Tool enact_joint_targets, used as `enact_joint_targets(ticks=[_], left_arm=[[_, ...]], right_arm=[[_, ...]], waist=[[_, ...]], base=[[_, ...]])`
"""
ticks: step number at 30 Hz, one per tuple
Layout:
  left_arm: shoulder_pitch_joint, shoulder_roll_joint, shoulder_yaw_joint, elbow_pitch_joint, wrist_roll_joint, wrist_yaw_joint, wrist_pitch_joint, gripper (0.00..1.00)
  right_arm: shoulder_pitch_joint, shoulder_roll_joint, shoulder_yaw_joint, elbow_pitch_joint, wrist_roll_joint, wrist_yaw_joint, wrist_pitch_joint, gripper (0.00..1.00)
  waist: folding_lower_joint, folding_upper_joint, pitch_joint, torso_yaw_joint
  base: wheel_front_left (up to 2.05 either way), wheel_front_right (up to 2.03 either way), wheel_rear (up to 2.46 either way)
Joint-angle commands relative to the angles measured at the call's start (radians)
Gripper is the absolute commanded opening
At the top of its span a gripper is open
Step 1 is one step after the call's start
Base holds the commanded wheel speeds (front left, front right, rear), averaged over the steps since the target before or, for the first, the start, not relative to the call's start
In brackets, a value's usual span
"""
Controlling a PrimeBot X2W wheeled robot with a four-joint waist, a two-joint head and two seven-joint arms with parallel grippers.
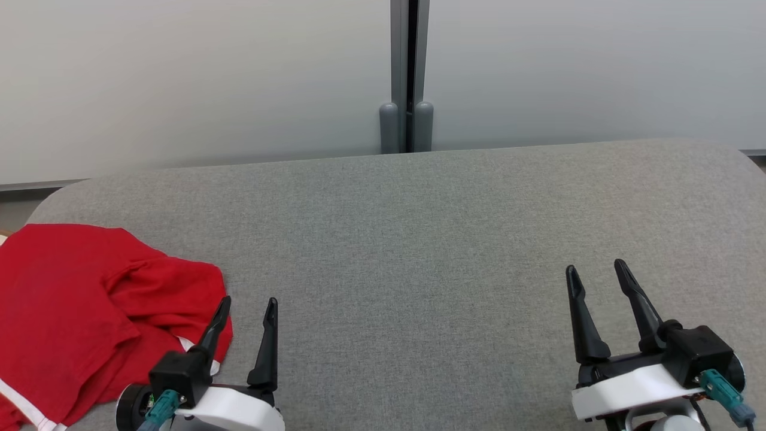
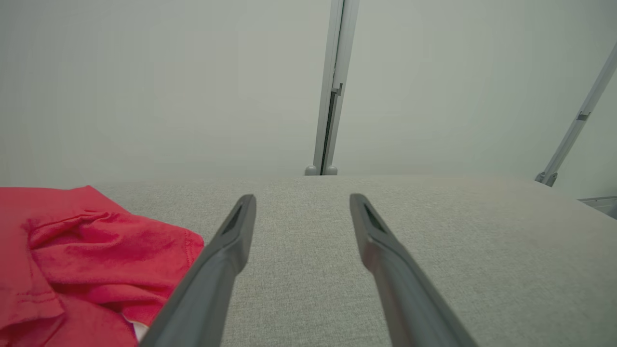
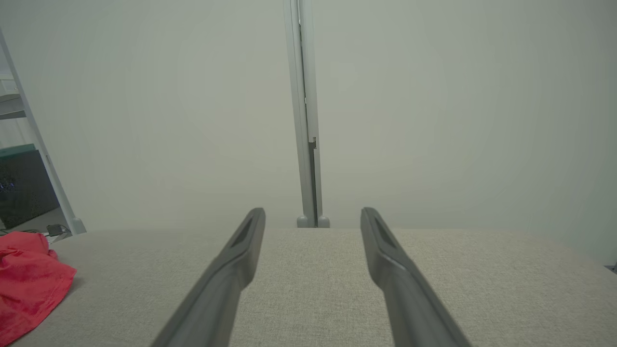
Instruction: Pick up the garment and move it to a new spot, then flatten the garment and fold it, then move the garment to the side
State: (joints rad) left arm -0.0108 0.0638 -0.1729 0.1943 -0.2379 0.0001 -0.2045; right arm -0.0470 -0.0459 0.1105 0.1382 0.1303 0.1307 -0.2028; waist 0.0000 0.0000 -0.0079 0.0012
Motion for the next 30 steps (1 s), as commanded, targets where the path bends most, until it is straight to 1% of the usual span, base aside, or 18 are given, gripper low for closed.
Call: enact_joint_targets(ticks=[1, 3, 6, 9, 11, 14, 18, 23, 25, 29, 30], left_arm=[[-0.006, 0.004, 0.006, -0.002, 0.003, 0.009, -0.01, 1.0], [-0.002, -0.002, 0.018, 0.001, -0.017, 0.009, -0.013, 1.0], [0.004, -0.01, 0.049, 0.016, -0.053, -0.005, -0.022, 1.0], [0.008, -0.012, 0.068, 0.031, -0.071, -0.014, -0.028, 1.0], [0.01, -0.013, 0.069, 0.04, -0.076, -0.015, -0.031, 1.0], [0.015, -0.012, 0.055, 0.06, -0.057, -0.003, -0.037, 1.0], [0.012, -0.012, 0.034, 0.078, -0.002, 0.017, -0.045, 1.0], [0.005, -0.012, 0.01, 0.088, 0.116, 0.04, -0.054, 1.0], [0.01, -0.011, 0.021, 0.09, 0.093, 0.046, -0.056, 1.0], [0.012, -0.012, 0.023, 0.091, 0.067, 0.042, -0.062, 1.0], [0.013, -0.011, 0.028, 0.093, 0.045, 0.04, -0.061, 1.0]], right_arm=[[-0.004, -0.005, -0.002, -0.01, -0.001, 0.0, -0.013, 1.0], [0.0, -0.005, -0.008, -0.006, 0.023, 0.0, -0.016, 1.0], [0.005, -0.006, -0.017, 0.009, 0.06, 0.0, -0.024, 1.0], [0.009, -0.006, -0.027, 0.027, 0.122, 0.0, -0.031, 1.0], [0.007, -0.005, -0.031, 0.038, 0.14, 0.0, -0.034, 1.0], [0.005, -0.006, -0.028, 0.062, 0.12, 0.0, -0.04, 1.0], [0.005, -0.006, -0.024, 0.09, 0.092, 0.0, -0.048, 1.0], [0.002, -0.006, -0.018, 0.105, 0.061, 0.0, -0.056, 1.0], [0.0, -0.006, -0.017, 0.108, 0.047, 0.0, -0.059, 1.0], [-0.002, -0.006, -0.012, 0.116, 0.037, 0.0, -0.066, 1.0], [-0.004, -0.006, -0.012, 0.119, 0.041, 0.0, -0.064, 1.0]], waist=[[0.0, 0.0, -0.001, 0.001], [0.0, 0.0, -0.002, 0.003], [0.0, 0.0, -0.003, 0.006], [0.0, 0.0, -0.005, 0.007], [0.0, 0.0, -0.006, 0.007], [0.0, 0.0, -0.007, 0.006], [0.0, 0.0, -0.007, 0.004], [0.0, 0.0, -0.007, 0.003], [0.0, 0.0, -0.007, 0.004], [0.0, 0.0, -0.007, 0.005], [0.0, 0.0, -0.007, 0.005]], base=[[0.0, 0.0, 0.0], [0.0, 0.0, 0.0], [0.0, 0.0, 0.0], [0.0, 0.0, 0.0], [0.0, 0.0, 0.0], [0.0, 0.0, 0.0], [0.0, 0.0, 0.0], [0.0, 0.0, 0.0], [0.0, 0.0, 0.0], [0.0, 0.0, 0.0], [0.0, 0.0, 0.0]])
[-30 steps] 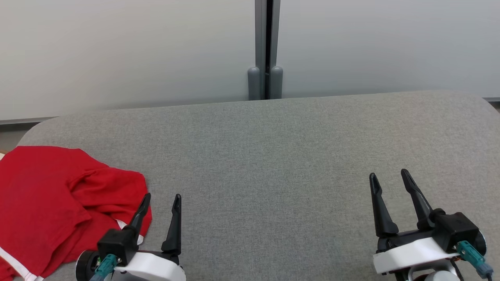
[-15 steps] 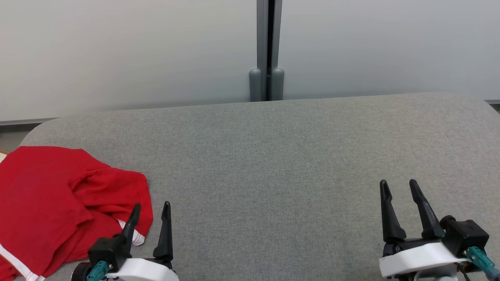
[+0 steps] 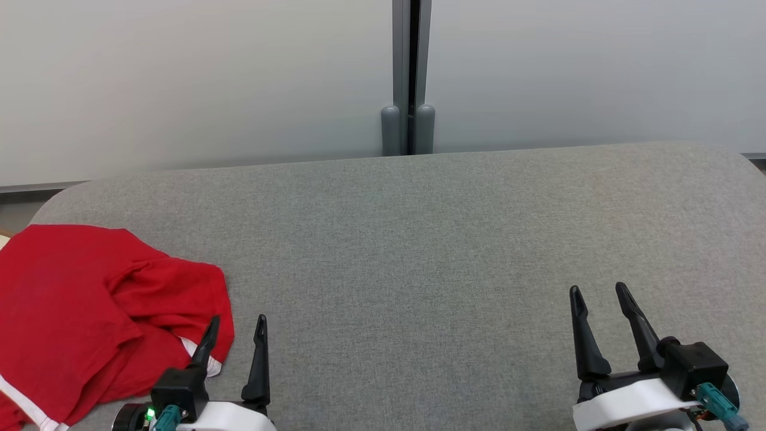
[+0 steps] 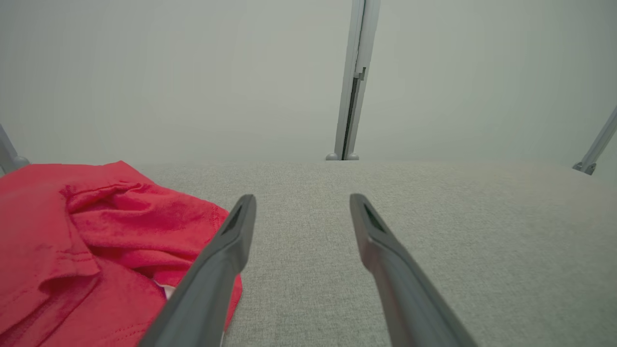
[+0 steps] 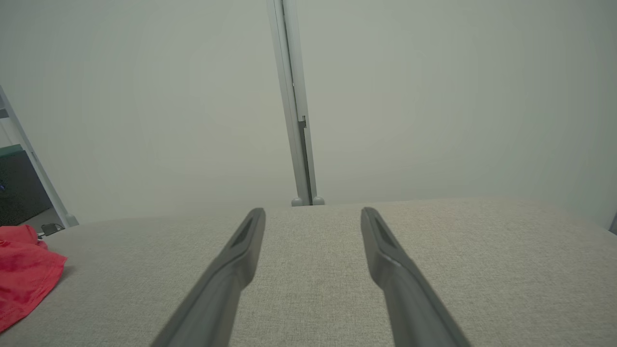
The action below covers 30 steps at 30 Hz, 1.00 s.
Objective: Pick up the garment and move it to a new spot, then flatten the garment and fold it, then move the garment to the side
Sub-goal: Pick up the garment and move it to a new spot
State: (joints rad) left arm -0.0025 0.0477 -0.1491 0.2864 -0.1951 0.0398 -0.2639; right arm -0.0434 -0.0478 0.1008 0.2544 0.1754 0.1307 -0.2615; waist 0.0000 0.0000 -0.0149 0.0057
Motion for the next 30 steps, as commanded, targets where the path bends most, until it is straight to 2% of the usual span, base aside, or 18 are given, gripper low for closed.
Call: enact_joint_targets(ticks=[1, 12, 16, 22, 30], left_arm=[[0.005, 0.005, 0.006, 0.003, -0.012, -0.001, -0.001, 1.0], [-0.009, 0.005, -0.016, 0.026, -0.025, -0.006, -0.001, 1.0], [-0.02, 0.004, -0.02, 0.031, -0.04, -0.003, -0.001, 1.0], [-0.019, 0.005, -0.006, 0.035, -0.041, 0.005, -0.001, 1.0], [0.007, 0.004, 0.033, 0.042, -0.015, -0.001, -0.001, 1.0]], right_arm=[[-0.009, -0.005, -0.001, 0.004, 0.001, 0.0, -0.006, 1.0], [-0.013, -0.004, -0.001, 0.019, 0.025, 0.0, -0.004, 1.0], [-0.007, -0.004, -0.006, 0.018, 0.036, 0.0, -0.004, 1.0], [0.012, -0.004, 0.011, 0.023, 0.047, 0.0, -0.004, 1.0], [0.026, -0.003, 0.038, 0.033, 0.076, 0.0, -0.004, 1.0]], waist=[[0.0, 0.0, 0.0, 0.0], [0.0, 0.0, 0.0, 0.004], [0.0, 0.0, -0.001, 0.028], [0.0, 0.0, -0.012, 0.114], [0.0, 0.0, -0.035, 0.294]], base=[[0.0, 0.0, 0.0], [0.0, 0.0, 0.0], [0.0, 0.0, 0.0], [0.0, 0.0, 0.0], [0.0, 0.0, 0.0]])
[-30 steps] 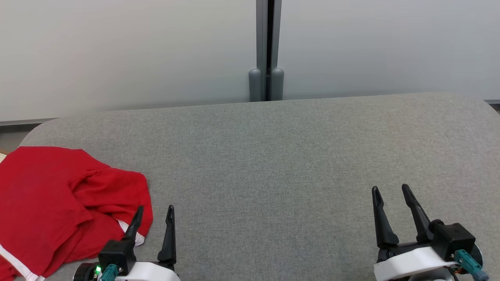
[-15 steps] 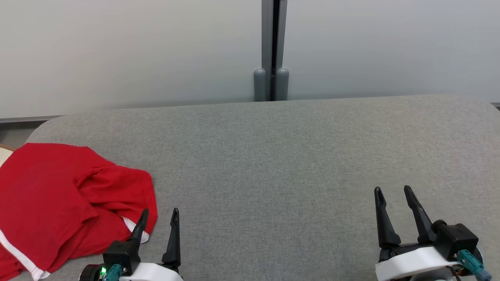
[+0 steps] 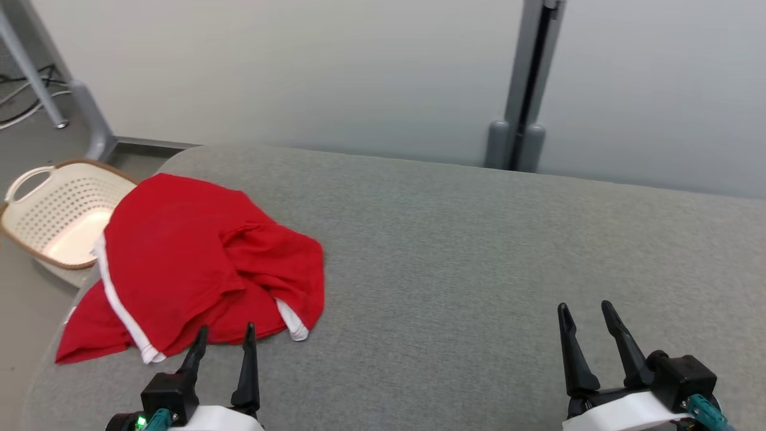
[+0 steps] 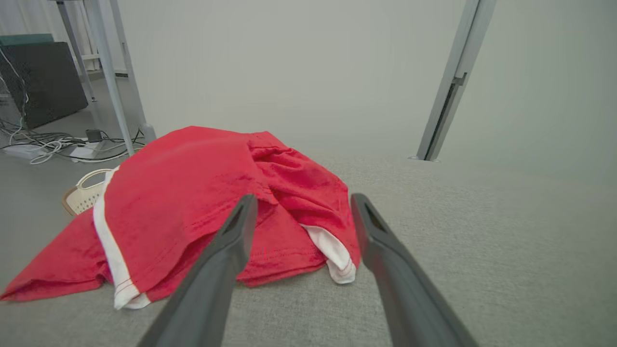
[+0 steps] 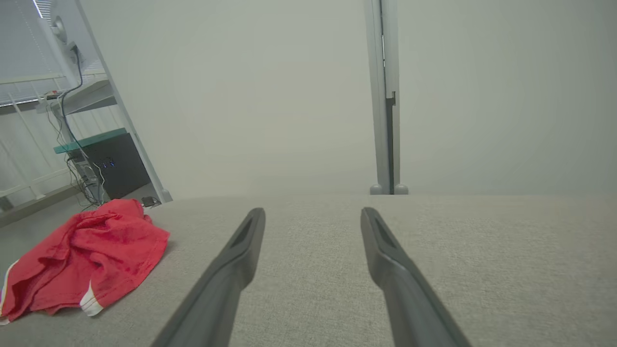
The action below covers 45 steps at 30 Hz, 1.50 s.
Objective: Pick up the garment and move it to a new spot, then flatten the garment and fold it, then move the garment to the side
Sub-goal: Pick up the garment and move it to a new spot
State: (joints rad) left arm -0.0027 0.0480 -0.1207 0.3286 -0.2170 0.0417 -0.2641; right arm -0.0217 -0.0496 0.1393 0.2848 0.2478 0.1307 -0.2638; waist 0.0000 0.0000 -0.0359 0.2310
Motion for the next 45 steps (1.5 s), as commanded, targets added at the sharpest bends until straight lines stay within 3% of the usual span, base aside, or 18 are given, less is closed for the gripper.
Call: enact_joint_targets(ticks=[1, 7, 12, 26, 41, 45], left_arm=[[0.012, 0.004, 0.013, -0.001, 0.009, -0.003, -0.001, 1.0], [0.024, 0.004, 0.057, -0.003, 0.035, -0.02, -0.001, 1.0], [0.033, 0.003, 0.088, -0.017, 0.032, -0.03, -0.001, 1.0], [0.054, 0.004, 0.101, -0.064, 0.008, 0.004, -0.001, 1.0], [0.023, 0.004, 0.089, -0.028, 0.034, -0.039, -0.001, 1.0], [-0.009, 0.004, 0.104, -0.031, 0.027, -0.045, -0.001, 1.0]], right_arm=[[0.005, -0.002, 0.011, 0.004, 0.01, 0.0, -0.001, 1.0], [0.005, -0.002, 0.047, 0.007, 0.037, 0.0, -0.001, 1.0], [-0.019, -0.002, 0.097, 0.018, 0.046, 0.0, -0.001, 1.0], [-0.079, -0.002, 0.15, 0.062, 0.052, 0.0, -0.001, 1.0], [-0.024, -0.002, 0.077, 0.037, 0.06, 0.0, -0.001, 1.0], [-0.034, -0.003, 0.061, 0.02, 0.041, 0.0, -0.001, 1.0]], waist=[[0.0, 0.0, -0.017, 0.09], [0.0, 0.0, -0.029, 0.207], [0.0, 0.0, -0.015, 0.253], [0.0, 0.0, 0.004, 0.269], [0.0, 0.0, -0.011, 0.253], [0.0, 0.0, 0.031, 0.213]], base=[[0.0, 0.0, 0.0], [0.0, 0.0, 0.0], [0.0, 0.0, 0.0], [0.0, 0.0, 0.0], [0.0, 0.0, 0.0], [0.0, 0.0, 0.0]])
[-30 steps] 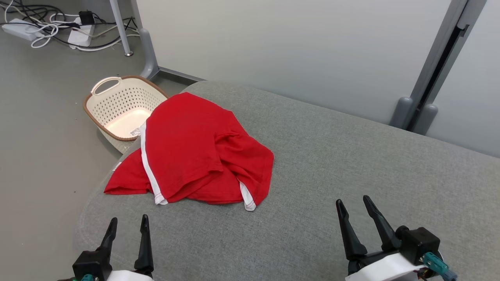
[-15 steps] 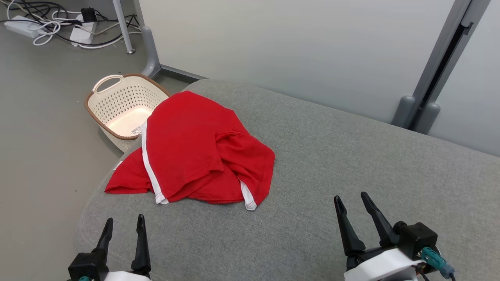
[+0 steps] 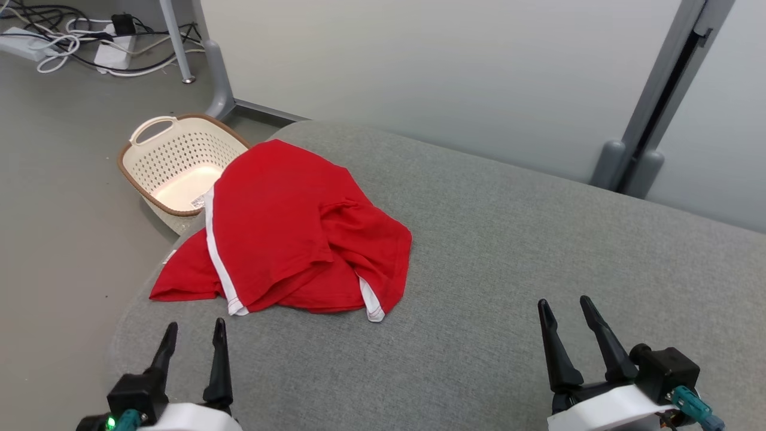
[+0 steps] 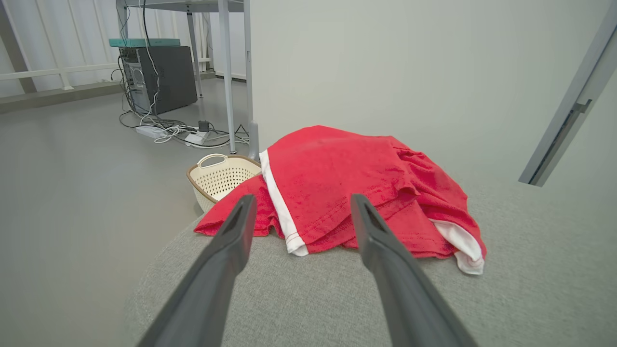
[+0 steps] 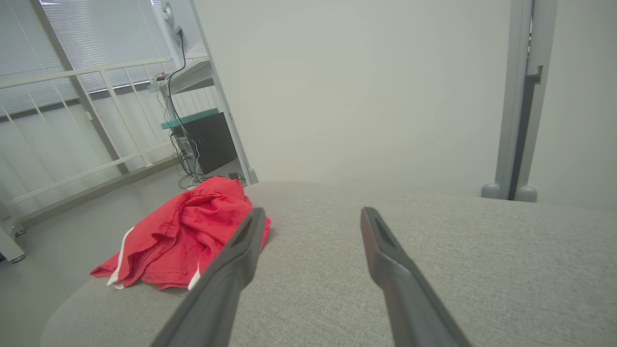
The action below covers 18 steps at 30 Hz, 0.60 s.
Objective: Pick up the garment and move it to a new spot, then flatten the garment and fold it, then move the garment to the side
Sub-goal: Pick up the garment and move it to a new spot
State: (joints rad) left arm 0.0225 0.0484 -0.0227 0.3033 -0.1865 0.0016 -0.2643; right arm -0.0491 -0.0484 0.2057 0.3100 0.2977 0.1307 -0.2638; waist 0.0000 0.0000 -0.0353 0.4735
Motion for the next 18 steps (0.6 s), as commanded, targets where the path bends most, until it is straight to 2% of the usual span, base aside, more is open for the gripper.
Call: enact_joint_targets(ticks=[1, 4, 8, 12, 18], left_arm=[[-0.042, 0.003, 0.015, -0.007, -0.011, -0.006, 0.0, 1.0], [-0.082, 0.004, 0.043, -0.003, -0.015, -0.016, 0.0, 1.0], [-0.171, 0.033, 0.068, 0.033, -0.014, -0.05, 0.0, 1.0], [-0.257, 0.066, 0.055, 0.105, -0.028, -0.083, 0.029, 1.0], [-0.445, 0.153, 0.006, 0.2, -0.075, -0.124, 0.2, 1.0]], right_arm=[[-0.012, -0.004, -0.01, -0.009, -0.015, 0.0, -0.001, 1.0], [-0.03, -0.004, -0.028, -0.017, -0.033, 0.0, -0.001, 1.0], [-0.059, -0.004, -0.057, -0.026, -0.065, 0.0, -0.001, 1.0], [-0.083, -0.003, -0.079, -0.034, -0.088, 0.0, -0.001, 1.0], [-0.126, -0.003, -0.095, -0.051, -0.121, 0.0, -0.001, 1.0]], waist=[[0.0, 0.0, 0.046, -0.043], [0.0, 0.0, 0.093, -0.081], [0.0, 0.0, 0.169, -0.126], [0.0, 0.0, 0.219, -0.152], [0.0, 0.0, 0.307, -0.196]], base=[[0.0, 0.0, 0.0], [0.0, 0.0, 0.0], [0.0, 0.0, 0.0], [0.0, 0.0, 0.0], [0.0, 0.0, 0.0]])
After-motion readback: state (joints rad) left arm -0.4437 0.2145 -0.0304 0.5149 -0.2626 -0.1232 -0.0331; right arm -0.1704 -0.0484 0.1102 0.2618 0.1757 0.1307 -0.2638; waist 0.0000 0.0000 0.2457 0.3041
